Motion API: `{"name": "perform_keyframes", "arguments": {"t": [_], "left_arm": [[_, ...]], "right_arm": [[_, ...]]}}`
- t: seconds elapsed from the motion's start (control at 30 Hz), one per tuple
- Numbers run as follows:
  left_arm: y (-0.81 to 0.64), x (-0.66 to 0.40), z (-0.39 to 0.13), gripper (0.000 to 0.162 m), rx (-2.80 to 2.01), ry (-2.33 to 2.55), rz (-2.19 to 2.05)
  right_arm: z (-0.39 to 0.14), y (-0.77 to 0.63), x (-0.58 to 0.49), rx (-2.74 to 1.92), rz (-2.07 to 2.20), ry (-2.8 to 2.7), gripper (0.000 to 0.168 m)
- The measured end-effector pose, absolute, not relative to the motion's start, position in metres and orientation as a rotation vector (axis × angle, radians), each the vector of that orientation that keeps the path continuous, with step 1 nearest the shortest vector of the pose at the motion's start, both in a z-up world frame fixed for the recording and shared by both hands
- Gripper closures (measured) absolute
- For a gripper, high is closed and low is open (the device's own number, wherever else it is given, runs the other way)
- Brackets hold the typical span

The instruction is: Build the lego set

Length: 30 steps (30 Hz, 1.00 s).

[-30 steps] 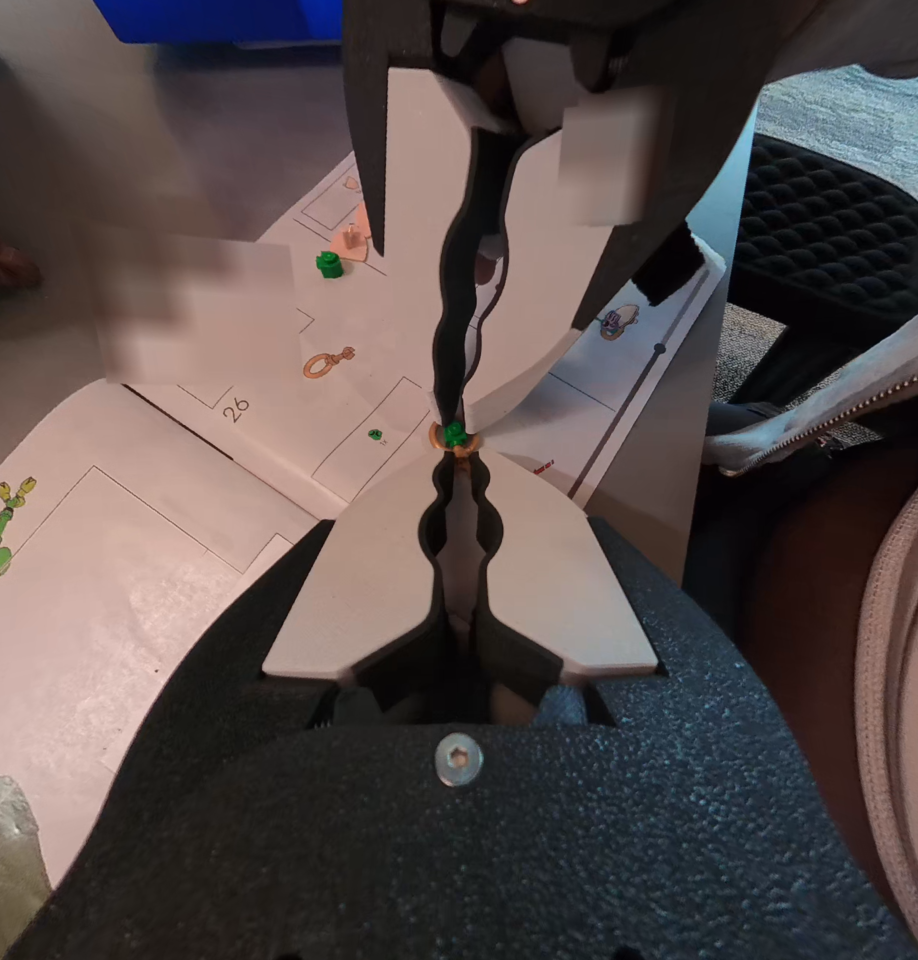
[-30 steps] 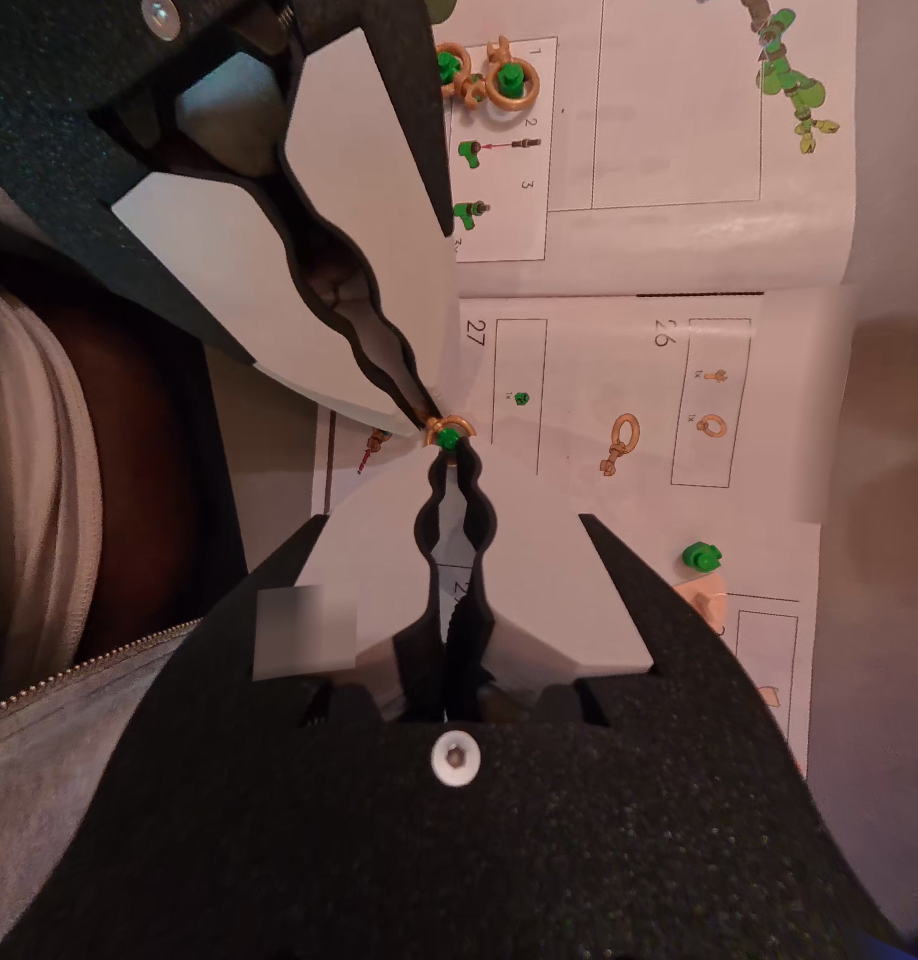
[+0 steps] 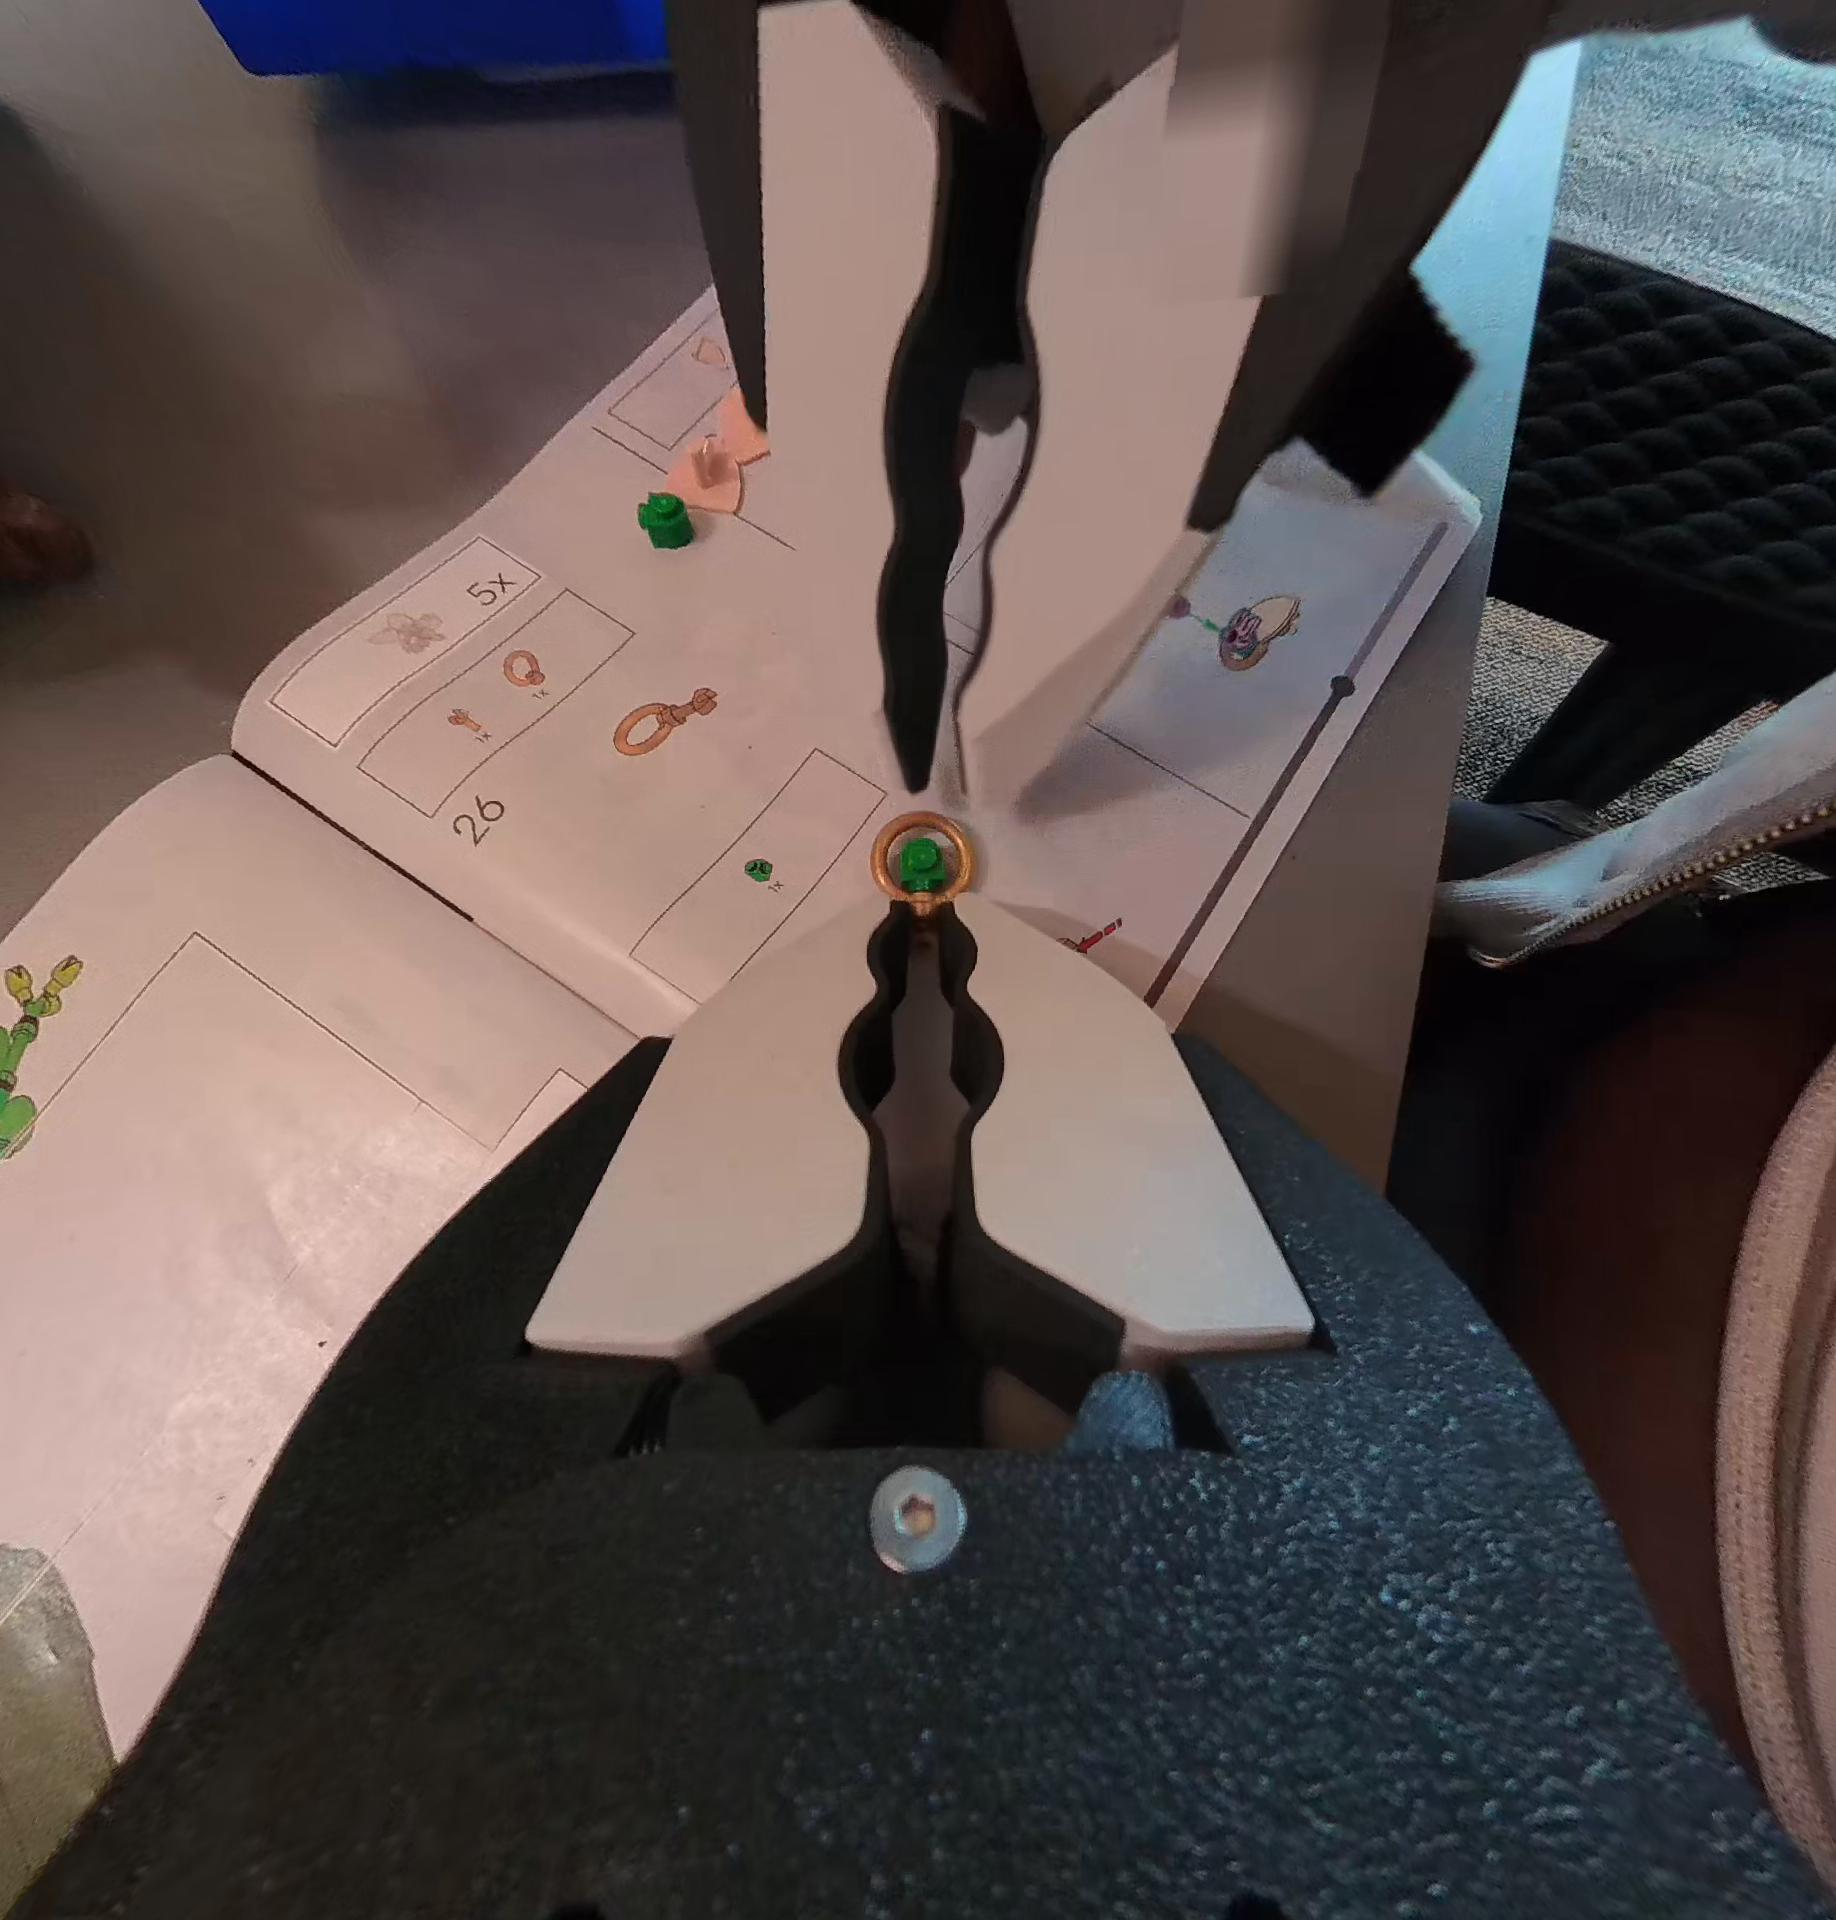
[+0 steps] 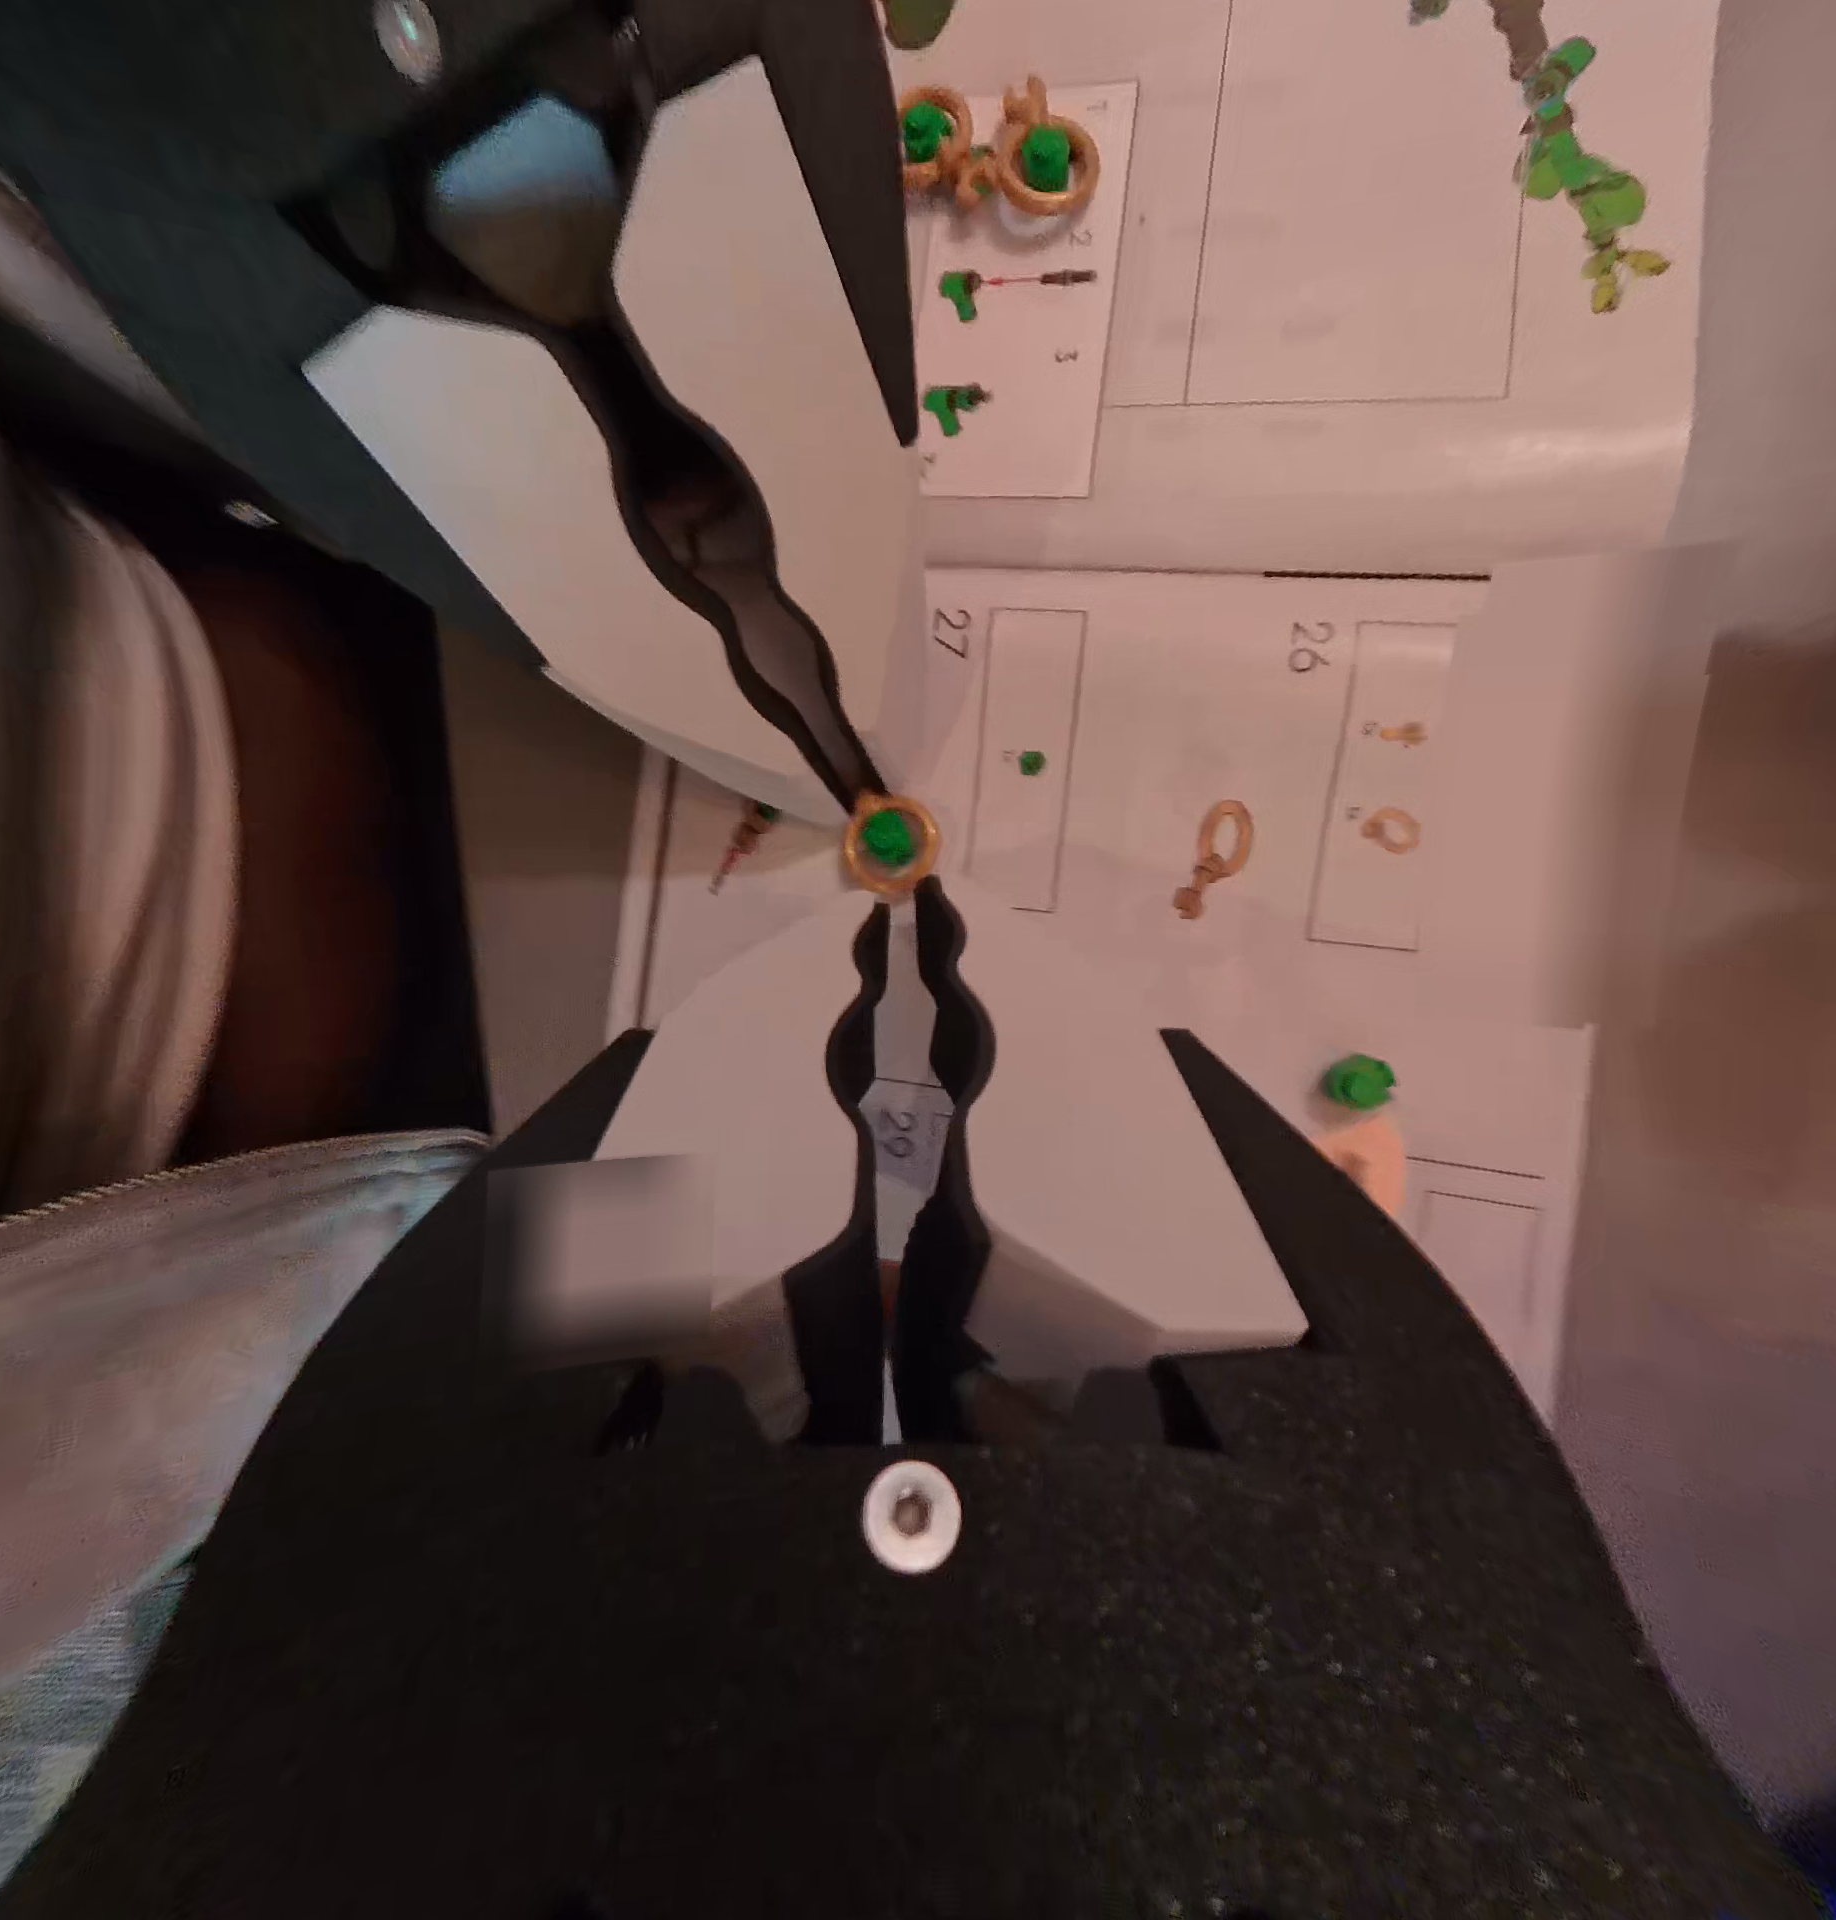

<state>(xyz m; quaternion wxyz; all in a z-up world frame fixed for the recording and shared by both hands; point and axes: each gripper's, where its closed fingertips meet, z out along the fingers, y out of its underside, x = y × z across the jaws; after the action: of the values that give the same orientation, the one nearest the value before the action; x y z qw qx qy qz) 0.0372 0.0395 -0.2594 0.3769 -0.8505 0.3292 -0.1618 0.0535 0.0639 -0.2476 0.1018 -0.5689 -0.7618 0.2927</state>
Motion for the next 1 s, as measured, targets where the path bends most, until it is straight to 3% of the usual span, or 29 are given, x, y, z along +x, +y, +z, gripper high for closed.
{"name": "perform_keyframes", "arguments": {"t": [0.27,1.0], "left_arm": [[0.039,0.037,-0.26,0.157,-2.175,0.842,-0.411],[0.039,0.038,-0.259,0.157,-2.164,0.855,-0.374]], "right_arm": [[-0.249,0.057,0.045,-1.523,0.88,-2.323,0.168],[-0.25,0.049,0.041,-1.642,0.926,-2.202,0.168]]}}
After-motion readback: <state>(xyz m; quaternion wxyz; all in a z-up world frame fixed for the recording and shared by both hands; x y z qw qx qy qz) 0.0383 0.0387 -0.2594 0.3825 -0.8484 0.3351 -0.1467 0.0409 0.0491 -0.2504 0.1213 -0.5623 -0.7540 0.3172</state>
